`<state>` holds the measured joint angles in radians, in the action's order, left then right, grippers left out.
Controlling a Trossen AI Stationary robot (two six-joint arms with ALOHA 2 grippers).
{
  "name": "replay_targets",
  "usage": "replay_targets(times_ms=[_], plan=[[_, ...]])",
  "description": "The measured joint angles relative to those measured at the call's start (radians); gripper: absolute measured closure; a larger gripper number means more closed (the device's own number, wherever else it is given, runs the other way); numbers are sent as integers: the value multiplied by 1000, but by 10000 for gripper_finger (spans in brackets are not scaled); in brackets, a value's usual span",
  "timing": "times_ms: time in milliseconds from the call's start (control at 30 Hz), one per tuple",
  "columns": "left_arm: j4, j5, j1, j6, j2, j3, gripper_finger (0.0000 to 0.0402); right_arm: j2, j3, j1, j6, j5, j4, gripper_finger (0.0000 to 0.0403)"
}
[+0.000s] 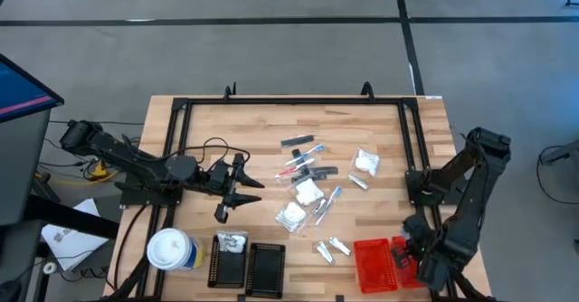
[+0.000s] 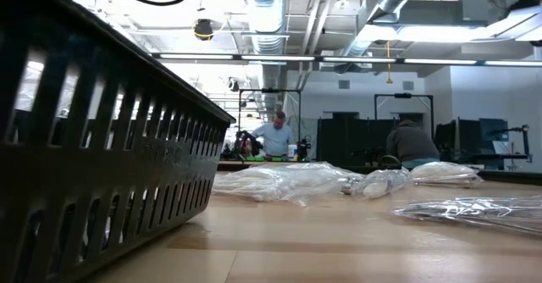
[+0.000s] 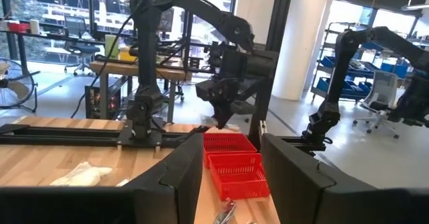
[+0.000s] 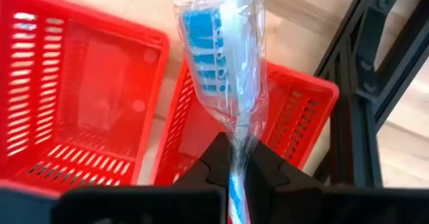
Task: Pick & Place Travel size toiletries
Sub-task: Put the blue toothbrush into the right red bin, then put the black hair comb into the left red bin
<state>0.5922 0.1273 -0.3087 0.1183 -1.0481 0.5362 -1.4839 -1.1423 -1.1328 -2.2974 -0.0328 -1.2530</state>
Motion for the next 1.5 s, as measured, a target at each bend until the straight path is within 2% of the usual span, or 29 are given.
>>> replay_targets(times_ms=[400,833,1000,1267,1500], plan=[[-1,-2,-1,-1,0,0,257,-107,-5,-31,47,-16,8,392],[0,-2,-1,-1,0,0,257,-140,-5,-8,72,-16,42,351],[0,-2,-1,-1,0,0,257,-139,-5,5,81,-16,42,318],[0,-2,-1,-1,0,0,257,-139,-5,4,83,-4,32,238],[0,-2,-1,-1,0,0,257,-139,-42,31,137,8,-79,197]])
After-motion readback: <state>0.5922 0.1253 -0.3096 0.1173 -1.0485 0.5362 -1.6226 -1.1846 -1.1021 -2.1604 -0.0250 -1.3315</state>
